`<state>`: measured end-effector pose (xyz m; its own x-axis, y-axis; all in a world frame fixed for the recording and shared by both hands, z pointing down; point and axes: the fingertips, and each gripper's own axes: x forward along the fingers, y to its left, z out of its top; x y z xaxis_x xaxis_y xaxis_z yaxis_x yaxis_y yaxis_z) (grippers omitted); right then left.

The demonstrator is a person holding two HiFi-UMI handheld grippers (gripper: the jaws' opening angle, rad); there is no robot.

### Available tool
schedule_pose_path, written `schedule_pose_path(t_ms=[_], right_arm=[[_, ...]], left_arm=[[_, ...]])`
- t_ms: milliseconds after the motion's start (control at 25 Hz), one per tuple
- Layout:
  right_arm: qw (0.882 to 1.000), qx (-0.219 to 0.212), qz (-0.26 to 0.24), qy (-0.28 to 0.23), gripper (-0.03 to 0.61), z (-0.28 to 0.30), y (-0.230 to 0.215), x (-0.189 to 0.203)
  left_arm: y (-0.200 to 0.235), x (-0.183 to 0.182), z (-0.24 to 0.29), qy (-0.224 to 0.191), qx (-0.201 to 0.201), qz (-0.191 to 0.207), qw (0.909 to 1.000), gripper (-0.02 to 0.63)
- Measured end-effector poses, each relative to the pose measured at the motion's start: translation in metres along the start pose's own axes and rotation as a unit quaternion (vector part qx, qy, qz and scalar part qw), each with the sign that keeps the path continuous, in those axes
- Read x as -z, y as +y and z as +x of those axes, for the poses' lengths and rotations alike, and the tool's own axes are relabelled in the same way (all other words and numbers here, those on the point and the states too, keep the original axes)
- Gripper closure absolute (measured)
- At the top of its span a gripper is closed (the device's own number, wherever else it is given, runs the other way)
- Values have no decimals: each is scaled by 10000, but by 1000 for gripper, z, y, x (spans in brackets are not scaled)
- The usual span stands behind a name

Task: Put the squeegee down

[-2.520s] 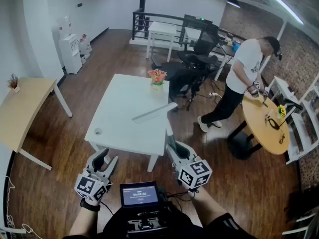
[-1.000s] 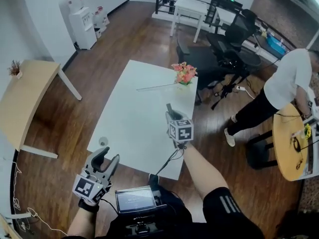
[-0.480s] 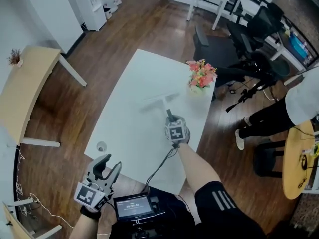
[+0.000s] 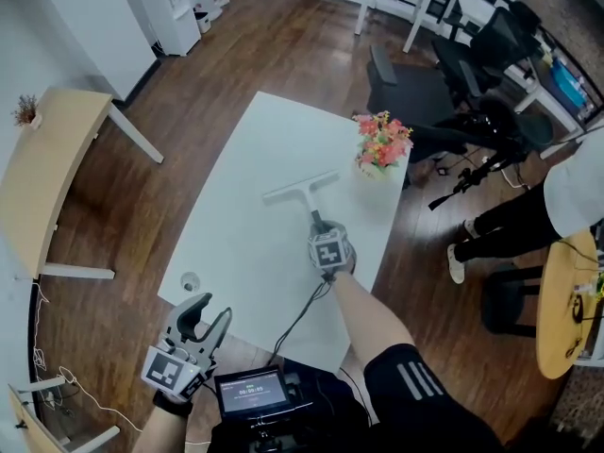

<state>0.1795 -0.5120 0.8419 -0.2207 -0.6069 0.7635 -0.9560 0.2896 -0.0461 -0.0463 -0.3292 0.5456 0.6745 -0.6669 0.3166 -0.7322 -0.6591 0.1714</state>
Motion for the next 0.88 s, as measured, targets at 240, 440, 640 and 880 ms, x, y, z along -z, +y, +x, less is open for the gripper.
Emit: schedule_pose_path(t_ms=[240,440,640,880], right_arm=[[9989,76,240,-400,408,-14,-4,-15],[9903,34,451,-1313,408,-52,-6,-52],[9764,-167,536,-2087,409,-126,13,-91],[9558,-359,552,-2867,408,-244,62,-101]], left_arm=[[3,5,-11,-54,-12,162,9999,434],[5,3,-32,-218,-77,262,9994,434],[-19,-8,-62,-394,93,226,9989,434],[-54,-12,-130,-659,300,396,9966,434]])
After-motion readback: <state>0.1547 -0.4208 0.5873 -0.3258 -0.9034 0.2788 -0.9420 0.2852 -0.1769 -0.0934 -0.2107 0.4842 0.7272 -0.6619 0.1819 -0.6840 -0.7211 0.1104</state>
